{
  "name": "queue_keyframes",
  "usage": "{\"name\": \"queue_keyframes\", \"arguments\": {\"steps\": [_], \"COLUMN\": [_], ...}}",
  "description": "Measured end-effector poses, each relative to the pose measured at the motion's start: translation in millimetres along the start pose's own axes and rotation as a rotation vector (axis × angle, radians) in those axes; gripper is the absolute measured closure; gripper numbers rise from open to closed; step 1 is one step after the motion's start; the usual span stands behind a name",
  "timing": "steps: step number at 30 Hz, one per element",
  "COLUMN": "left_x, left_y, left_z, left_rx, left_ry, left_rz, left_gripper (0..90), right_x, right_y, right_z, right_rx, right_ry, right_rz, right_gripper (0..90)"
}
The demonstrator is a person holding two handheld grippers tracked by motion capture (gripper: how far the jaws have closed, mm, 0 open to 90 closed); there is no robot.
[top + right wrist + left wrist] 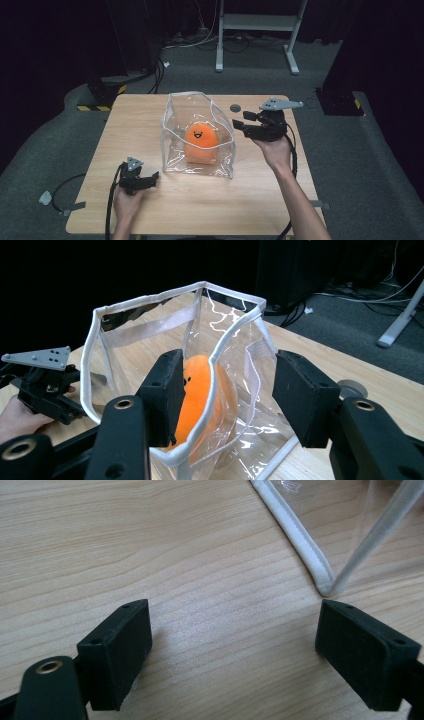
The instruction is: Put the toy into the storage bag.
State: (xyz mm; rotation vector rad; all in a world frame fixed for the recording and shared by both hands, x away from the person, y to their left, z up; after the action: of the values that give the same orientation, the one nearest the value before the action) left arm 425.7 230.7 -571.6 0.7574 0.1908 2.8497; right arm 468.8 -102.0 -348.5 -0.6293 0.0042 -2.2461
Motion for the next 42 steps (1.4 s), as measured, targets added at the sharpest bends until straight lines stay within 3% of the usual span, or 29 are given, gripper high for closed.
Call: {"name": "queue_keyframes", "arguments": {"steps": [42], "left_x": [0.0], "left_y": [0.0], "left_z": [0.0], "left_rx": [0.000], "left_ry": [0.000], "left_rz": [0.000], "left_gripper": [15.0], "right_x": [38.6], "right_y": [23.4], "right_z": [-6.9], "right_rx": [-0.036], "right_ry": [0.068], "right_rz": [-0.042], "right_gripper": [44.8]}}
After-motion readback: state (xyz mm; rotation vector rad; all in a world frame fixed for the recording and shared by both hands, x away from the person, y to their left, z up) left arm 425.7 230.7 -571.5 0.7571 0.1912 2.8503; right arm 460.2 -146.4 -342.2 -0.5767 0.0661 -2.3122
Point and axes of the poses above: each handheld gripper's, and its own axes: x roughly backward along the jaws, z roughly out of its top, y roughly to its right, the point moved 7 cm from there along -x, roughly forward along the jaws, and after that the axes turned 6 degrees about -x, right-handed, at the moved point
